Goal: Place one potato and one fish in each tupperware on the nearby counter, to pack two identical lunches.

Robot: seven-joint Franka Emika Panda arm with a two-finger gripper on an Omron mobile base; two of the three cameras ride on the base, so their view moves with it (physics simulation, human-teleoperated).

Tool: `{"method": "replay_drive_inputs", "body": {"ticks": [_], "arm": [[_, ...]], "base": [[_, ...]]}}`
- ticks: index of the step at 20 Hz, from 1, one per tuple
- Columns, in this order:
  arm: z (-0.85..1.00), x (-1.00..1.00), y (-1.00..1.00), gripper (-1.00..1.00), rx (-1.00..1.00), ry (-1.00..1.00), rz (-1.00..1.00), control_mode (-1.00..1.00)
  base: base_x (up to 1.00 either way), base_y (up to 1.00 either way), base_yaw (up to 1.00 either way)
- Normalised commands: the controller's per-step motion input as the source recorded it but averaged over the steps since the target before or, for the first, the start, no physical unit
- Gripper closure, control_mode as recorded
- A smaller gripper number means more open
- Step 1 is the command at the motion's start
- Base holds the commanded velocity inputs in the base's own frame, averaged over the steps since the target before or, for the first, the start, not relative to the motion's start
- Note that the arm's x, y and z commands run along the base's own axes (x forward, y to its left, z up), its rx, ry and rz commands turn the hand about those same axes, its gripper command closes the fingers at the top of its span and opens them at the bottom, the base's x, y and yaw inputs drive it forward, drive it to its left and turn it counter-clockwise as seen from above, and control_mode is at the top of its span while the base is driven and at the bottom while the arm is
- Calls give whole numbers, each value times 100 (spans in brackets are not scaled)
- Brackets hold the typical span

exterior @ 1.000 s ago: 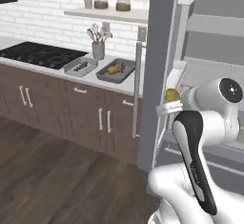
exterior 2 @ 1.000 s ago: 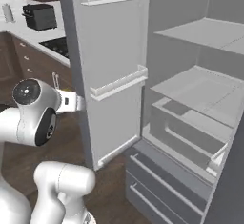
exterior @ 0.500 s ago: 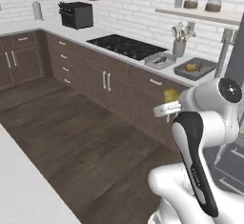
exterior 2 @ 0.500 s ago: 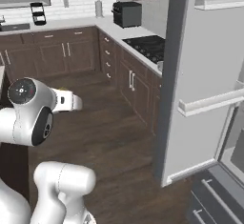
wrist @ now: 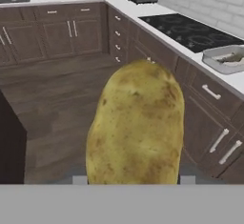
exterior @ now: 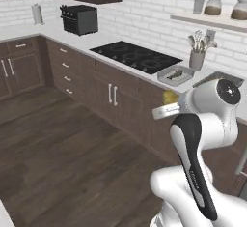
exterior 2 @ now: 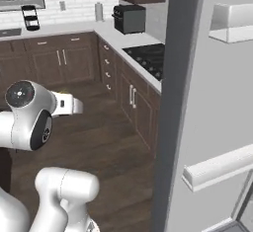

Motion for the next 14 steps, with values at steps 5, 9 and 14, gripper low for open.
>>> {"method": "replay_drive_inputs", "body": {"ticks": [5,9,14], "arm": [[0,0,0,100,0,0,0,100],[0,0,0,100,0,0,0,100],[0,0,0,100,0,0,0,100]], "base": [[100,-12,0],[100,-17,-4],[100,-1,-44]]}}
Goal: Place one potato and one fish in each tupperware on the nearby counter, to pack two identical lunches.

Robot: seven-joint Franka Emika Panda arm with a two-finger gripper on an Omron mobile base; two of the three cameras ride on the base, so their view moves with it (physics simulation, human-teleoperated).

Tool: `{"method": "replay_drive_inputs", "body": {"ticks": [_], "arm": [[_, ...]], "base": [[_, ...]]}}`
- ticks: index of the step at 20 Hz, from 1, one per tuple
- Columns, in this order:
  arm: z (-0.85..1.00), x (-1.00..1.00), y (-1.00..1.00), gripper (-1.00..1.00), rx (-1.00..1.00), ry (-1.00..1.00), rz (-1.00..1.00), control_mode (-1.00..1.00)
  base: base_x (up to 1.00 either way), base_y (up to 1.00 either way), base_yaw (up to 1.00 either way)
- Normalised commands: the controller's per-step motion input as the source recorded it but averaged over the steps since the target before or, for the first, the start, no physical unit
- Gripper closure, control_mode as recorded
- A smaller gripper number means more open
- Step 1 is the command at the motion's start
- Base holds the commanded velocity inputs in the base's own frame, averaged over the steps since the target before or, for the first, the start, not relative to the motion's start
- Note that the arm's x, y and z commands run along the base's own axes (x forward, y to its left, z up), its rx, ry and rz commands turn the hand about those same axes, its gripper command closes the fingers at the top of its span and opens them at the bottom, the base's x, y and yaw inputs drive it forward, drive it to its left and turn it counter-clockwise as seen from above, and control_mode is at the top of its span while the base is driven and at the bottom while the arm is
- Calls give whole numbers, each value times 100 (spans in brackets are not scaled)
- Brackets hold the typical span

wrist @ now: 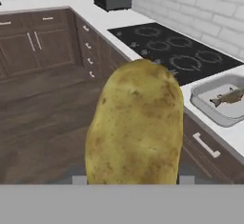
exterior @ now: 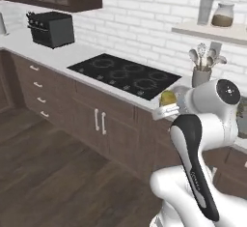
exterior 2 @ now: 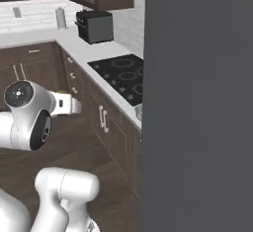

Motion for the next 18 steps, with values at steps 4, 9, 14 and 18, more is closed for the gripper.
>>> {"method": "replay_drive_inputs", "body": {"ticks": [4,9,14,18], "arm": [[0,0,0,100,0,0,0,100],[0,0,0,100,0,0,0,100],[0,0,0,100,0,0,0,100],[0,0,0,100,0,0,0,100]], "base": [[96,0,-65],[63,0,-76],[23,14,-88],[91,67,-54]]}}
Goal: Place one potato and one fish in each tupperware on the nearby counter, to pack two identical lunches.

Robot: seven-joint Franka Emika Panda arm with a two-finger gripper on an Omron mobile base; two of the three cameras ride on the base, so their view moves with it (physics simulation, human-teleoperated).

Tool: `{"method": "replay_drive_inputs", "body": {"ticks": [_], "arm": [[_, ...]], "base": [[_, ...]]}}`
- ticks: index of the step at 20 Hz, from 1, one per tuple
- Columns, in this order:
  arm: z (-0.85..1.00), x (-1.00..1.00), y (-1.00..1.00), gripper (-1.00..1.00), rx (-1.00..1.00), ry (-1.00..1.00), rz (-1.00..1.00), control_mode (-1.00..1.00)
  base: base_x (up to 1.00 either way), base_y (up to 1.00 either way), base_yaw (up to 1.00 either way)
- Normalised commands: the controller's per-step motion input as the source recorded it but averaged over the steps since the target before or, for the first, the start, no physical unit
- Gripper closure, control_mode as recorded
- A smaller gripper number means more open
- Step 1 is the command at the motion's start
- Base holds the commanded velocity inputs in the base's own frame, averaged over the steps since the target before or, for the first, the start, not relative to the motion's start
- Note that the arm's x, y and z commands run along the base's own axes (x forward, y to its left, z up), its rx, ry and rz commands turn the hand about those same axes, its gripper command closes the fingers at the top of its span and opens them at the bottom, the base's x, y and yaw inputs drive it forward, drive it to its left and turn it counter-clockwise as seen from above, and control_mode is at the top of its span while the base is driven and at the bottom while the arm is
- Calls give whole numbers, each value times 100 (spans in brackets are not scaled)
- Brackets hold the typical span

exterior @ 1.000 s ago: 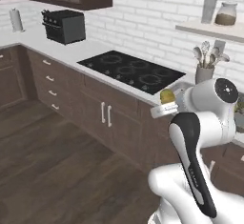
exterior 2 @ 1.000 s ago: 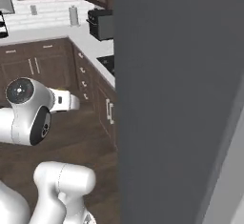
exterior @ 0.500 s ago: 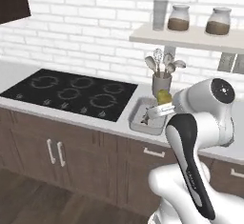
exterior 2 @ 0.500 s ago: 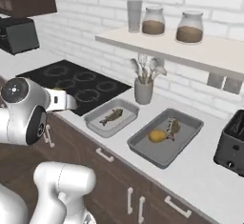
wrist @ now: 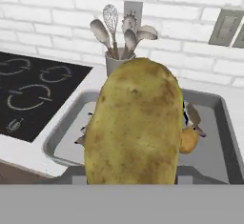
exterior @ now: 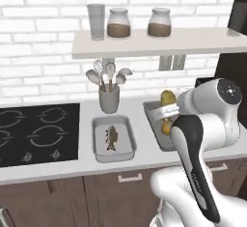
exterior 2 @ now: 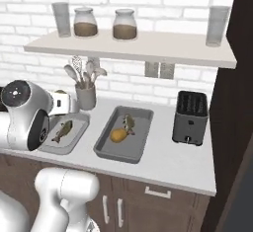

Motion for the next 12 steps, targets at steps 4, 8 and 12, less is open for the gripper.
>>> {"method": "replay_drive_inputs", "body": {"ticks": [4,8,12], "arm": [[0,0,0,100,0,0,0,100],[-75,60,18,100,-19,50,-5,-100],[-100,86,44,100,-13,57,-5,-100]], "base": [[95,85,-24],[13,17,-1],[0,0,0]]}}
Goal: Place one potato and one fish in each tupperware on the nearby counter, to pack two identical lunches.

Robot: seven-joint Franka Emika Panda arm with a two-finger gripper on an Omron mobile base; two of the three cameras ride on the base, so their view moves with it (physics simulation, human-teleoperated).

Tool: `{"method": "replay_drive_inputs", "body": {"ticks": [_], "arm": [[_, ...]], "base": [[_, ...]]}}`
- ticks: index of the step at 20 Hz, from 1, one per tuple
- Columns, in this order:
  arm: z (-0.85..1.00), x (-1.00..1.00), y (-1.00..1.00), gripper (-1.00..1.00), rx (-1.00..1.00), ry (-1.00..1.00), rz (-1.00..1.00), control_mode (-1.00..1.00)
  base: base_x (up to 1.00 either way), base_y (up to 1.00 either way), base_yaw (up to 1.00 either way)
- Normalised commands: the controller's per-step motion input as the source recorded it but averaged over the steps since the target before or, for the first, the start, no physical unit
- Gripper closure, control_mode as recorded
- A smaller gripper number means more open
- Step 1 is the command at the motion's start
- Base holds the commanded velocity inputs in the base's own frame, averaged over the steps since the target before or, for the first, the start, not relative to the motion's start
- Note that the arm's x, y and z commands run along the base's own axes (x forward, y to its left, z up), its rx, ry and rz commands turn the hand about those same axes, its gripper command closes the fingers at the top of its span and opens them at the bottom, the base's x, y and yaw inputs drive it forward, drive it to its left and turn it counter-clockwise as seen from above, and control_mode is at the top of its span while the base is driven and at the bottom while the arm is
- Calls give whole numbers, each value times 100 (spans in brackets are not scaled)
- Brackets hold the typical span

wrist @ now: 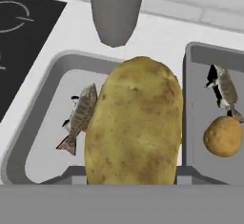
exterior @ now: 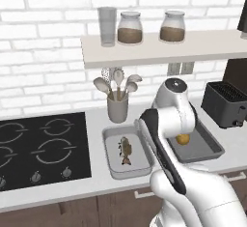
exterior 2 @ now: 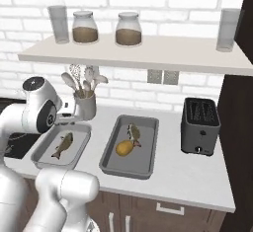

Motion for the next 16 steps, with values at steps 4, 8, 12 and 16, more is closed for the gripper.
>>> {"method": "replay_drive_inputs", "body": {"ticks": [4,8,12,16], "arm": [[-100,97,23,100,9,27,-6,-100],[-100,93,26,100,8,8,-6,-100],[-100,94,42,100,0,0,-4,-100],[-100,24,20,-100,-6,11,-1,-100]], "base": [[0,0,0],[0,0,0],[0,0,0],[0,0,0]]}}
